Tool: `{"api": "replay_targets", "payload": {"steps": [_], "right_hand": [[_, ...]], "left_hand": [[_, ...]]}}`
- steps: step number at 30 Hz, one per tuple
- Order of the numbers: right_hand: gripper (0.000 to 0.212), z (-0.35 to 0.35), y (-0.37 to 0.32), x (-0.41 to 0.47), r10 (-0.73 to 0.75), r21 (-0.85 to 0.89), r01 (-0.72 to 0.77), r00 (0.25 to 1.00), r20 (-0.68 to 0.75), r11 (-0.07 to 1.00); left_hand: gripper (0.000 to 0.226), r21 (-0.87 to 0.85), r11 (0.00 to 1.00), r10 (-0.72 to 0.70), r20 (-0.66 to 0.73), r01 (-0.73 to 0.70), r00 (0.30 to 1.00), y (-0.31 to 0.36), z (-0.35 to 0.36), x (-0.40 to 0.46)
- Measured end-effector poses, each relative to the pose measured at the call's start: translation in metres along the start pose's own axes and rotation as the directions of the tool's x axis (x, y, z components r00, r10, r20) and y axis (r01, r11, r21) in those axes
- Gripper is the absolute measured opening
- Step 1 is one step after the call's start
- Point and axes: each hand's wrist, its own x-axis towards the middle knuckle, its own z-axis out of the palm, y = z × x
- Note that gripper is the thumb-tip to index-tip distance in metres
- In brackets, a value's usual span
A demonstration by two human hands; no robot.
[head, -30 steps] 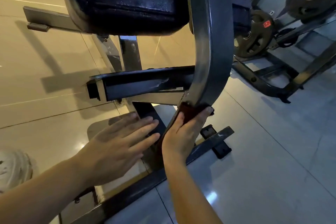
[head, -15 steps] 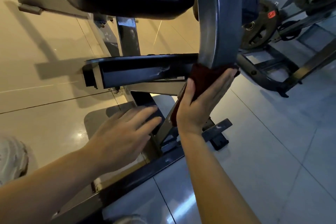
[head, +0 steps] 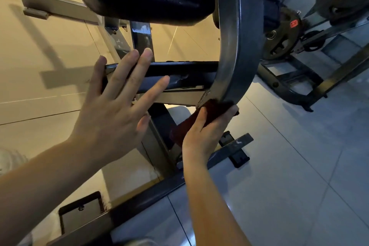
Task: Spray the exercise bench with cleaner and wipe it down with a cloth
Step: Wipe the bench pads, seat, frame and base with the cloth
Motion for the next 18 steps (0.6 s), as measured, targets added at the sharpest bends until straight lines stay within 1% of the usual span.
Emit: {"api": "replay_targets", "payload": {"steps": [1,3,5,7,9,13,16,18], "right_hand": [[0.07,-0.005,-0.017,0.011,-0.088,-0.025,0.087,0.995,-0.039,0.996],[0.063,-0.015,-0.052,0.04,-0.286,-0.104,0.276,0.954,-0.09,0.955],[0.061,-0.02,-0.077,0.068,-0.444,-0.146,0.433,0.894,-0.059,0.89],[0.064,-0.018,-0.082,0.082,-0.514,-0.16,0.503,0.857,-0.033,0.849],[0.069,-0.012,-0.071,0.079,-0.499,-0.152,0.486,0.864,-0.062,0.861],[0.076,-0.001,-0.034,0.055,-0.351,-0.007,0.355,0.923,-0.157,0.935],[0.08,0.009,-0.013,0.034,-0.244,0.06,0.256,0.955,-0.167,0.965],[0.082,0.015,0.005,0.015,-0.152,0.073,0.164,0.978,-0.14,0.984]], "left_hand": [[0.075,0.01,1.0,0.01,-0.012,-0.01,1.0,-0.003,0.002,0.0],[0.072,0.013,1.0,0.027,-0.02,-0.027,0.999,-0.007,0.003,-0.001],[0.068,0.01,0.999,0.036,-0.027,-0.035,0.999,-0.007,0.003,0.0],[0.064,0.009,0.999,0.052,-0.04,-0.052,0.998,-0.008,0.004,0.0],[0.063,0.016,0.997,0.072,-0.047,-0.072,0.996,-0.013,0.004,0.0],[0.064,0.014,0.996,0.085,-0.051,-0.084,0.995,-0.013,0.008,0.001],[0.063,0.015,0.997,0.074,-0.067,-0.073,0.995,-0.01,0.01,0.0],[0.063,0.013,0.996,0.086,-0.071,-0.085,0.994,-0.012,0.012,-0.001]]}}
